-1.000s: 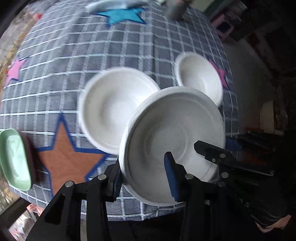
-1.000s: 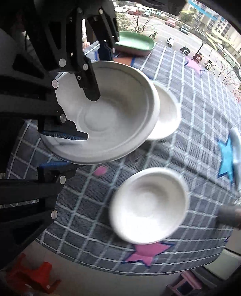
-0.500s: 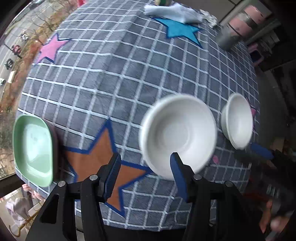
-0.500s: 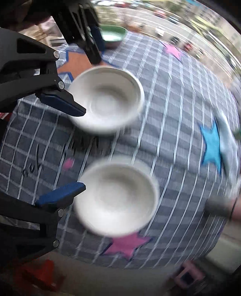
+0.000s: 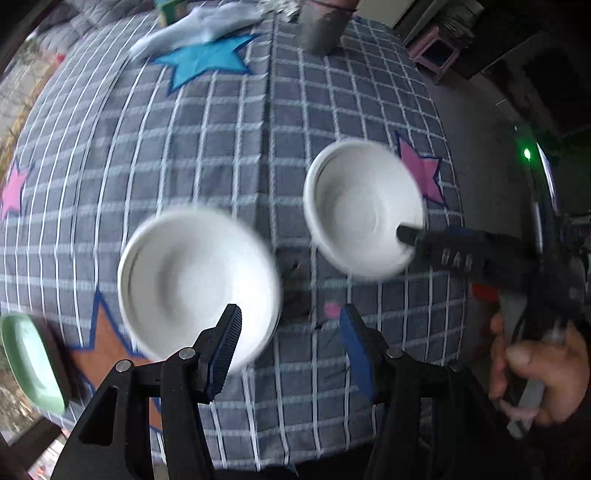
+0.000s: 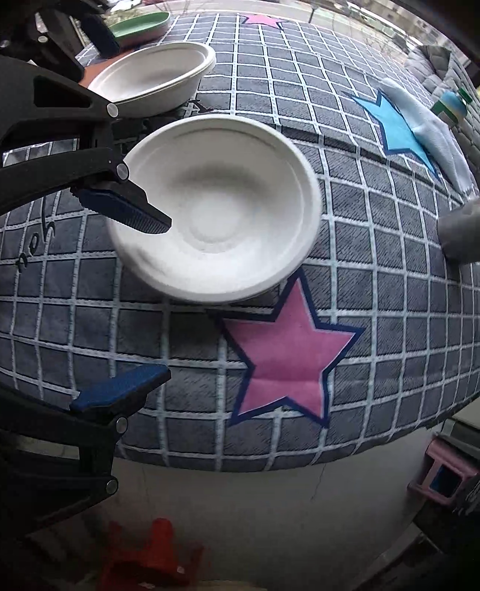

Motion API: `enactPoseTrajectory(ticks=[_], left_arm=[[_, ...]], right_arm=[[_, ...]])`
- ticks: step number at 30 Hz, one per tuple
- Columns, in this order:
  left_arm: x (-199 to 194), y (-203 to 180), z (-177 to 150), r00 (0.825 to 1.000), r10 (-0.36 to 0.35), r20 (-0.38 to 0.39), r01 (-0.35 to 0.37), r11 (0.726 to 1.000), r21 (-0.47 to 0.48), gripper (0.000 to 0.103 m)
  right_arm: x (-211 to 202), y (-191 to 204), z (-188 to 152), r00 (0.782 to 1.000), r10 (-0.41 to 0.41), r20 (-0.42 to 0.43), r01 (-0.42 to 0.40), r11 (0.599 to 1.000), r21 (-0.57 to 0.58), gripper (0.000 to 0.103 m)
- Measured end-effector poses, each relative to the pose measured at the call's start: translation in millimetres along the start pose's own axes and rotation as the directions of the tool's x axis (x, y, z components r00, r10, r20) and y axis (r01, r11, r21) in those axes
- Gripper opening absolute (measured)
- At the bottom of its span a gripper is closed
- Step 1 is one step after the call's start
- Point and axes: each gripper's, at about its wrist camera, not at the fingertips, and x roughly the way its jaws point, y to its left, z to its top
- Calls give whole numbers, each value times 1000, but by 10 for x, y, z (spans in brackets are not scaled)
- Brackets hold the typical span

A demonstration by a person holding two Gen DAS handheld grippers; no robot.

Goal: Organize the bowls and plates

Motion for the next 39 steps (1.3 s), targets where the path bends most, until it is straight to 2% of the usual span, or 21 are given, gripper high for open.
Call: enactPoseTrajectory(ticks=[4,7,11,14,15,16,17,18,23,30,35,39], left_arm=[[114,-200,358,997,71,30,-72,997,33,60],[326,-267,603,992,122,-11,-122,991,47,60],[623,-306,745,980,191,-49,-188,980,62,60],[855,-320,786,979,178,-98,-172,983,64,60],[936,-325,793,979,162,-122,-155,986,65,58],[990,-321,797,981,137,-137,-130,990,61,37],[1032,-306,795,983,101,-154,-94,994,48,24],[1058,-276,775,981,94,-167,-90,995,33,20],[843,-254,647,990,54,-131,-48,998,51,19],[279,-219,417,996,78,-49,-73,993,89,19],[-25,-38,200,994,109,-20,-107,990,92,22],[-246,137,18,994,106,-7,-106,992,73,22]], right_arm=[[16,42,63,1000,-13,16,14,999,-37,75],[16,29,167,1000,-16,4,16,998,-53,75],[41,-11,208,1000,-16,3,16,997,-75,75],[114,44,169,1000,-28,-3,27,994,-105,74],[174,69,175,999,-30,-12,28,993,-114,66],[262,93,166,999,-23,-28,19,992,-125,38],[303,106,166,999,-6,-47,-1,991,-133,28],[322,113,162,998,11,-56,-19,991,-135,27],[199,26,69,997,68,-22,-70,992,-102,24],[-349,19,-160,994,106,38,-103,991,-89,24],[-612,252,-305,991,121,50,-115,988,-108,24],[-698,535,-393,991,124,49,-117,985,-130,24]])
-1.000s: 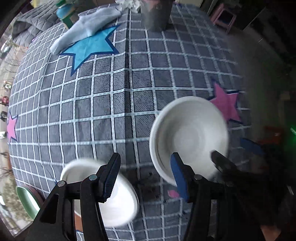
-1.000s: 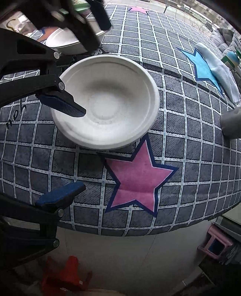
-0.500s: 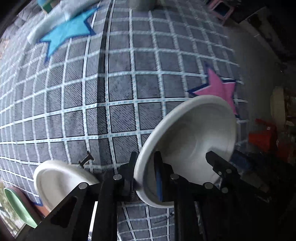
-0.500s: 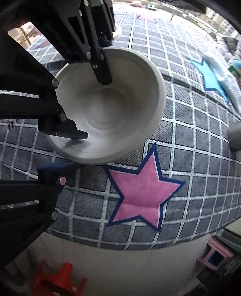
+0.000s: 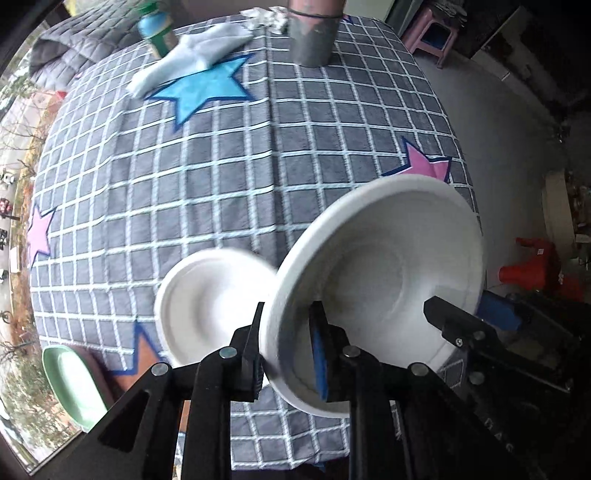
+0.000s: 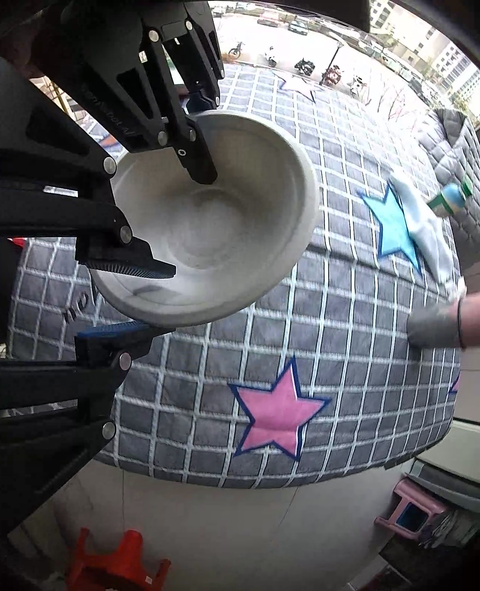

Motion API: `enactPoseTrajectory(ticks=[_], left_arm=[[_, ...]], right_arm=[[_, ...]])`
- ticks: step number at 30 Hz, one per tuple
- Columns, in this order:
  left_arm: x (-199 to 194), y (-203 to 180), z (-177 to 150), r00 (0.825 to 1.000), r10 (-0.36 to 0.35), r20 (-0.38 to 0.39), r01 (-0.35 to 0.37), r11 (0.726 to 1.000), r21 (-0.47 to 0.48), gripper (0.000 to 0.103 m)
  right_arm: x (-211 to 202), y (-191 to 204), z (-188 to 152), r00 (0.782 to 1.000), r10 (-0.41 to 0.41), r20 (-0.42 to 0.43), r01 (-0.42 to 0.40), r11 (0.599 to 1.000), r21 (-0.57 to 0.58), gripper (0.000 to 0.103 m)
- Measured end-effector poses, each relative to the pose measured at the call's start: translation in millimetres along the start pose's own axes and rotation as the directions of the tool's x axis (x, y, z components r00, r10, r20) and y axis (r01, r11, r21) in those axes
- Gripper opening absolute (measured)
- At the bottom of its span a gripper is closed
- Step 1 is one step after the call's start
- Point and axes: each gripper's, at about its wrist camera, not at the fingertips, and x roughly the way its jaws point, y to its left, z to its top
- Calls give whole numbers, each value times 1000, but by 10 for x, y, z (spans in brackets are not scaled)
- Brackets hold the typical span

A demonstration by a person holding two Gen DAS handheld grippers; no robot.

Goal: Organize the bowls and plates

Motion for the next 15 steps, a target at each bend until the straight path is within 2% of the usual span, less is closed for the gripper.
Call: enactPoseTrajectory(ticks=[2,8,11,12,13,14,15], left_arm=[[-6,16,15,1000,4,2,-4,1000,-5,22],[-121,412,-198,1000,3,3,-3,999,-39,22],[-140,600,-260,1000,-1,1,1,999,-52,26],[-133,653,-259,1000,3,-1,-3,998,-62,34],[-119,732,-252,1000,14,-1,-14,997,-79,49],[-110,817,-246,999,48,2,-48,994,-96,57],[-103,915,-239,996,87,3,-86,990,-115,63]], right_arm=[[-17,136,-25,1000,3,-4,-3,1000,-16,24],[-41,612,-111,1000,15,-20,-16,998,-59,25],[-51,803,-113,1000,3,-21,-5,997,-80,25],[-54,864,-101,1000,4,-22,-6,997,-82,25],[-38,927,-55,1000,16,-23,-18,997,-72,27],[-9,967,-8,999,19,-27,-20,998,-65,35],[27,999,38,999,-11,-34,9,998,-57,62]])
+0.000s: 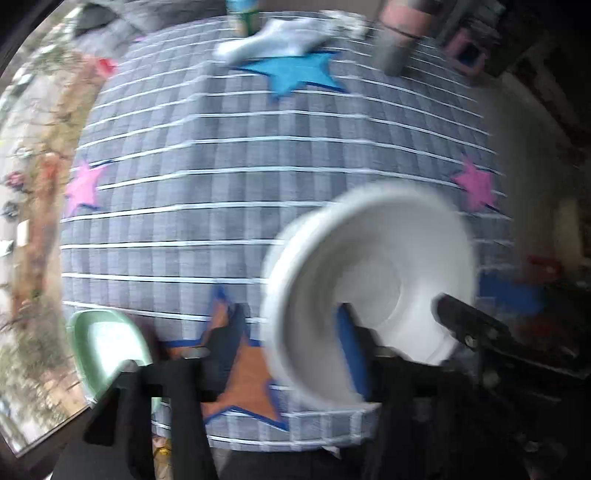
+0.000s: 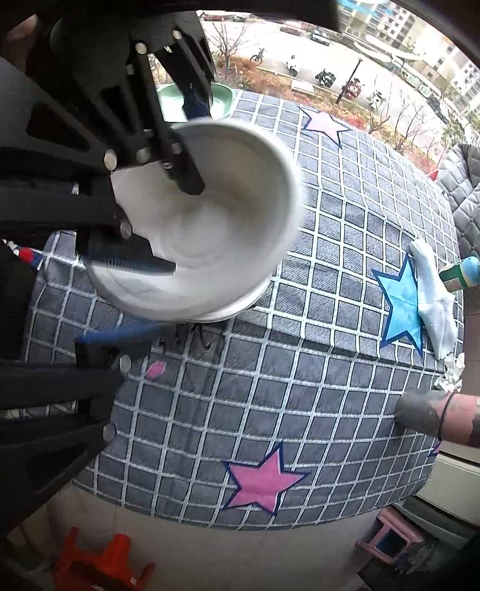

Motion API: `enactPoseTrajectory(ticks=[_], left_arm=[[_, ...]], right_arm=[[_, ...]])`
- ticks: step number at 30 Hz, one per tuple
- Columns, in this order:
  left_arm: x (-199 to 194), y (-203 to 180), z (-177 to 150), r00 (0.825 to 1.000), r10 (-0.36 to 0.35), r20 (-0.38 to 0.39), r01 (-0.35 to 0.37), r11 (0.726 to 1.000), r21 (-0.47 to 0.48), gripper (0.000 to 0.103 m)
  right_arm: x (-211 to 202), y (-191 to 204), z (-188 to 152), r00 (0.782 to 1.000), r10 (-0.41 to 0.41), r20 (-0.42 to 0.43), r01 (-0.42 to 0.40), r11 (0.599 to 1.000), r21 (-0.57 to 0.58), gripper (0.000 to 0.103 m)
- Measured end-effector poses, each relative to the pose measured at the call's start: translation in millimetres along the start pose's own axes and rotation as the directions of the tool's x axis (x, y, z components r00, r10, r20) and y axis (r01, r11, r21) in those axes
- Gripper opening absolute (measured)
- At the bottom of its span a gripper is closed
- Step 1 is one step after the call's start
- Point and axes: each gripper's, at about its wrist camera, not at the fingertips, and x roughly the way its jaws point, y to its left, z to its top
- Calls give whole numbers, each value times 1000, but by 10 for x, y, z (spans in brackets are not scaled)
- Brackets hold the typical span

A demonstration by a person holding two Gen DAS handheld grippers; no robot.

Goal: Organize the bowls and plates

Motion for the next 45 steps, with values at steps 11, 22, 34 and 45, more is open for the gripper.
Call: enactPoseTrajectory(ticks=[11,22,34,45], left_arm=[[47,301,-157,993,-109,-49,110,994,12,64],[138,197,-31,991,-97,-95,110,983,146,73],[143,142,76,993,-71,-96,89,976,198,78],[213,230,42,991,-79,-105,94,985,147,78]], right_arm=[[36,-105,-308,994,-104,-28,106,989,105,85],[94,106,-316,989,-135,-59,137,990,32,85],[80,57,-281,992,-110,-56,114,990,80,85],[137,82,-237,990,-126,-58,129,990,53,85]])
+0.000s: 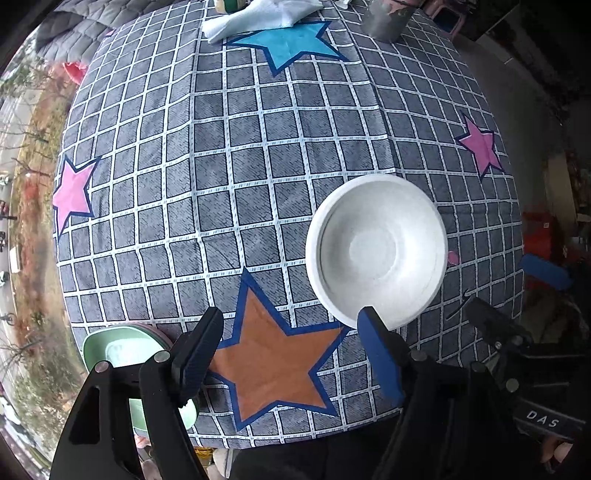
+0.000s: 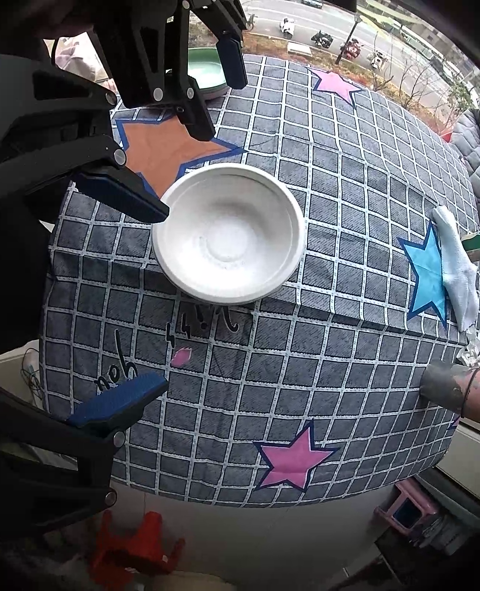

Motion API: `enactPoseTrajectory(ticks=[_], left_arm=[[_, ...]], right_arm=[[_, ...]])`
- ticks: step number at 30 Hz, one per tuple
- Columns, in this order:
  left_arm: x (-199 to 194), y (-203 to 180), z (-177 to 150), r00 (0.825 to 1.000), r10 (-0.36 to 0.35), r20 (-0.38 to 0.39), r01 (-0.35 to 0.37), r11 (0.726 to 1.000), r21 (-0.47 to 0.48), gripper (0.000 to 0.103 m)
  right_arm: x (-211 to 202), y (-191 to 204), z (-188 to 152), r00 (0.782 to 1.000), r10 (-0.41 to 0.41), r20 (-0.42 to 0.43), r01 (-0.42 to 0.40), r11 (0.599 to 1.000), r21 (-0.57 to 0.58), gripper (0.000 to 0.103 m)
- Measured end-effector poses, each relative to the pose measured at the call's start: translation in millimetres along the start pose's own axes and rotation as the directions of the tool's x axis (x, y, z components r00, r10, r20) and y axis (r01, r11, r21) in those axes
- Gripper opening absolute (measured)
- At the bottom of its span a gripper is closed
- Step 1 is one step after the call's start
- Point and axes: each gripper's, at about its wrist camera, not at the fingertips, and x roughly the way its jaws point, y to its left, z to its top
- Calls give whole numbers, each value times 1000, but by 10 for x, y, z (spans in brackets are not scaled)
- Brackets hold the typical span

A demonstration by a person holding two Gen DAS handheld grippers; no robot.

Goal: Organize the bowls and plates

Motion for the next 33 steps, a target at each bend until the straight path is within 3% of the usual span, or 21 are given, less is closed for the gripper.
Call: enactPoseTrajectory(ticks=[10,33], left_arm=[[-225,40,-5,993,45,112,-38,997,-60,78],[-84,-233,-139,991,99,86,-91,992,-84,78]], right_arm=[[-88,-40,21,999,11,51,-10,1000,-20,85],[29,-317,-94,998,39,42,-37,998,-45,85]])
